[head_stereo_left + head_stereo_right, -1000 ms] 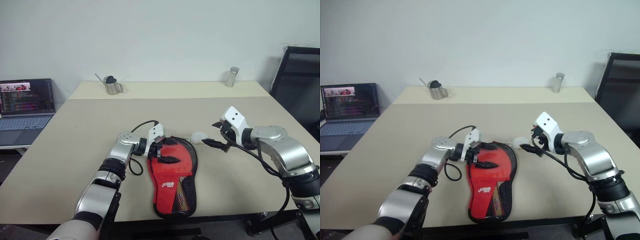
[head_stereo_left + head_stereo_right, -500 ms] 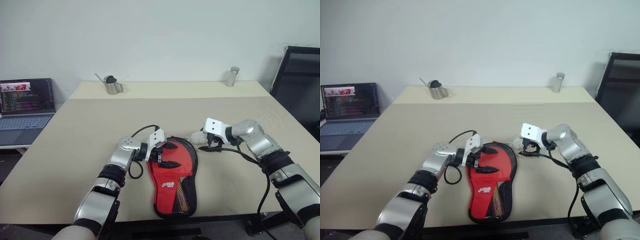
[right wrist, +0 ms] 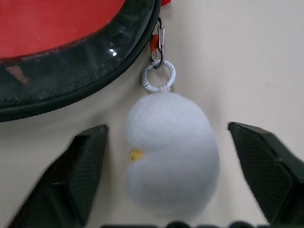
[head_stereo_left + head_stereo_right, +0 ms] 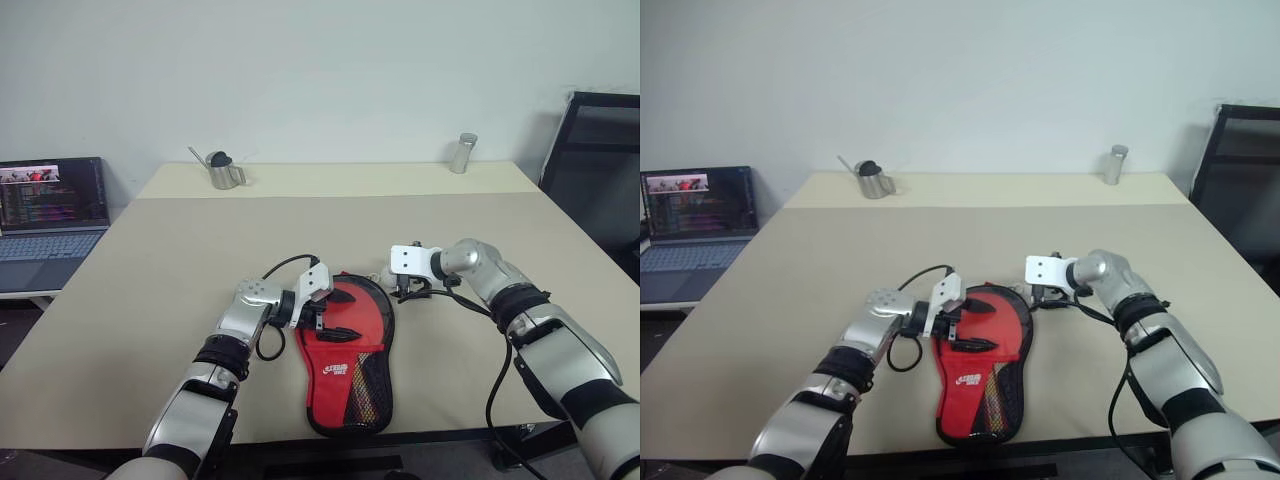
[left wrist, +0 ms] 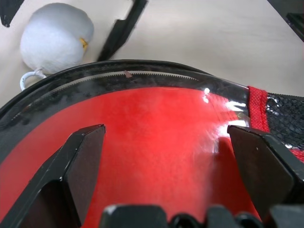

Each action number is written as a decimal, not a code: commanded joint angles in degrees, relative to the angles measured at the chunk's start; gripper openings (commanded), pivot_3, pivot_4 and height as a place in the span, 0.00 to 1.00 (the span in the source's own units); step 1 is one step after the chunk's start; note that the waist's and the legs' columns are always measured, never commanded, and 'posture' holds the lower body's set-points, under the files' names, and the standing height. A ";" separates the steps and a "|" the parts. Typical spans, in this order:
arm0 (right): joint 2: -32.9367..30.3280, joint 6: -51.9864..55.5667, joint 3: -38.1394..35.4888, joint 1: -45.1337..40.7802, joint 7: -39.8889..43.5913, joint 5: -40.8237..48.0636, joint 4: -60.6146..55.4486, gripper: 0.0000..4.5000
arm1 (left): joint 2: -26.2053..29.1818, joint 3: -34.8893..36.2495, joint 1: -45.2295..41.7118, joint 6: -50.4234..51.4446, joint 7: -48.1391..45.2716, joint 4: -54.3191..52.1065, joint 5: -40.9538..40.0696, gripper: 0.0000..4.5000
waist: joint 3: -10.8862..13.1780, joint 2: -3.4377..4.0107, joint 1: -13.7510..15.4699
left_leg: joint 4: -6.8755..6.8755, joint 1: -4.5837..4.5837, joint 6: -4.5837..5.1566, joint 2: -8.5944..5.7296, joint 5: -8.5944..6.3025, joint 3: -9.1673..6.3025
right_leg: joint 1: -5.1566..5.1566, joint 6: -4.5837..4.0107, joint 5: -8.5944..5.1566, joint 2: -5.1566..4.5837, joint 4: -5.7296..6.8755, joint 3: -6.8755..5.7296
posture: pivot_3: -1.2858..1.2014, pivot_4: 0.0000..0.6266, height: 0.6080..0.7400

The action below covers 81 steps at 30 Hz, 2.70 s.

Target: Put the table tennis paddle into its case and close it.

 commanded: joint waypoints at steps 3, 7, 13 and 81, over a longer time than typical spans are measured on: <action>0.73 -0.43 -0.40 -1.93 -1.75 -2.17 0.94 0.50 | 0.19 -1.29 -0.41 -1.13 0.76 -0.54 0.52 1.00 | 0.00 0.00 0.02 | 0.01 0.03 0.00 0.00 0.00 0.02 | 0.00 0.00 0.00 0.00 0.07 0.02 | 0.52 0.24 1.00; 1.15 0.16 -0.75 -1.88 -1.64 -2.58 0.61 0.49 | -0.04 -2.43 -0.29 -3.00 1.07 1.00 1.24 1.00 | 0.00 0.00 0.00 | 0.01 0.04 0.00 0.00 0.00 0.03 | 0.00 0.00 0.00 0.00 0.07 0.04 | 0.52 0.24 1.00; 0.41 1.25 -2.13 -1.36 0.05 -1.92 -2.75 0.49 | -0.95 -2.87 0.22 -3.82 1.84 6.45 2.16 1.00 | -0.04 0.07 0.02 | 0.01 0.09 0.00 -0.01 0.00 0.04 | 0.03 0.00 0.00 0.00 0.08 0.03 | 0.52 0.24 1.00; -39.53 59.83 -28.58 67.03 19.61 25.12 -112.88 0.01 | -6.18 -7.55 -4.09 -12.22 4.01 23.48 8.36 1.00 | -1.11 0.85 2.89 | -0.12 0.06 -0.14 -0.05 -0.18 -0.74 | 1.13 0.46 -0.15 0.00 -1.72 -1.23 | 0.52 0.24 1.00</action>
